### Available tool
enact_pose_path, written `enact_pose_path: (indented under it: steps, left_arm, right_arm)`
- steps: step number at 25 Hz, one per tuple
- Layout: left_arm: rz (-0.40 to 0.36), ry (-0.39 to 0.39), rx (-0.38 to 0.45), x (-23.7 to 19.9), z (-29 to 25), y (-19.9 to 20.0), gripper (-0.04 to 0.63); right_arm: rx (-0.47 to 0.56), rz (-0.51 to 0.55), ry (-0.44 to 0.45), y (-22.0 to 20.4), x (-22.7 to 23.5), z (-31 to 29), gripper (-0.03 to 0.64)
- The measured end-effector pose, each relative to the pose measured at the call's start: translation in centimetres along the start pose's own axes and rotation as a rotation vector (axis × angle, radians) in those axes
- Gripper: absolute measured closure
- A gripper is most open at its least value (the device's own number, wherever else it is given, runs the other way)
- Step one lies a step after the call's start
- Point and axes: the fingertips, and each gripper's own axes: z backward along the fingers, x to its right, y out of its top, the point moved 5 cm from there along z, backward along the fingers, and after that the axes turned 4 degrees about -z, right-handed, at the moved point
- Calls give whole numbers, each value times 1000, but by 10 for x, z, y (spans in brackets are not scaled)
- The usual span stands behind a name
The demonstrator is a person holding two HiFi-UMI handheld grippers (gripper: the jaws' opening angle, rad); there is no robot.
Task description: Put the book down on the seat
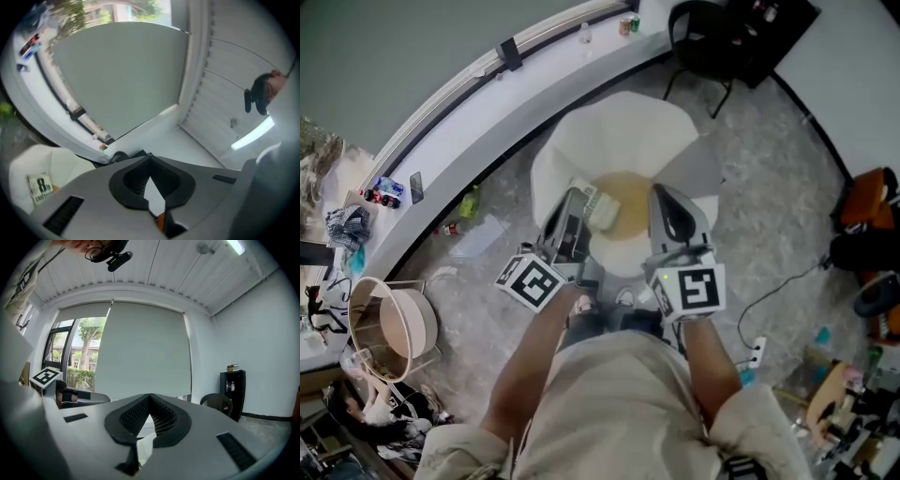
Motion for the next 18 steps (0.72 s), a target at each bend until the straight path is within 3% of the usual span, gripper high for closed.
enact_pose_path:
  steps: [5, 13, 14, 18]
  left_arm:
    - [-462, 70, -109, 25, -13, -4, 591]
    - [-1068, 105, -175, 44, -12, -15, 591]
    - [-1094, 102, -183, 46, -11, -18, 591]
    - [-1022, 110, -172, 48, -9, -18, 591]
  right_arm:
    - [5, -8, 0, 3, 7, 4, 614]
    - [21, -15, 0, 2, 8, 11, 614]
    - [19, -18, -1, 1, 8, 12, 614]
    - [14, -12, 3, 2, 8, 14, 614]
